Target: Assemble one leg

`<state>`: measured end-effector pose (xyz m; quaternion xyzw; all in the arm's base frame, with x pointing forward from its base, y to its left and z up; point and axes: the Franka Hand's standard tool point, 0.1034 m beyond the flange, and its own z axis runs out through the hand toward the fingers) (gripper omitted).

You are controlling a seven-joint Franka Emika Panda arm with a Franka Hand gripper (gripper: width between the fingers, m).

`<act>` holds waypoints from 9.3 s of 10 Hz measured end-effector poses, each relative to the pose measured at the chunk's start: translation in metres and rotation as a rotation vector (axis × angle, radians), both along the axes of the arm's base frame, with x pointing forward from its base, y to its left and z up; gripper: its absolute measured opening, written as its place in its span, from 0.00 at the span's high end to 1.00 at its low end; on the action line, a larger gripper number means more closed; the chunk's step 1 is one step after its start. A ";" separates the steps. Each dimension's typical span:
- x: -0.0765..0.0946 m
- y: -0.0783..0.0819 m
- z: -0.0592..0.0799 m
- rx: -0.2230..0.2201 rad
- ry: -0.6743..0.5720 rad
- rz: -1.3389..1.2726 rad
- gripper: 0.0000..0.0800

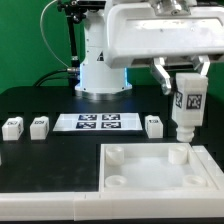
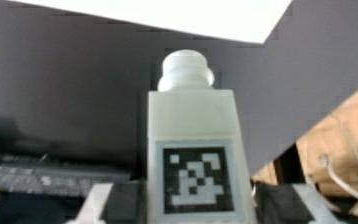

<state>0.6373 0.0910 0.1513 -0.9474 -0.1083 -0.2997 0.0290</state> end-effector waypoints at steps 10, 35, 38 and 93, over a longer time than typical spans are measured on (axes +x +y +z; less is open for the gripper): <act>-0.009 0.028 -0.054 0.016 0.043 0.023 0.63; -0.007 0.021 -0.052 0.038 0.388 -0.040 0.19; 0.001 0.013 -0.055 0.031 0.671 -0.041 0.19; 0.007 0.031 -0.076 0.114 0.587 -0.541 0.58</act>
Offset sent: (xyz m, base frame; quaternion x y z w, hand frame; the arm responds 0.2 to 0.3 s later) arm 0.0028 0.0093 -0.0284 0.0009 0.0284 0.0174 0.9994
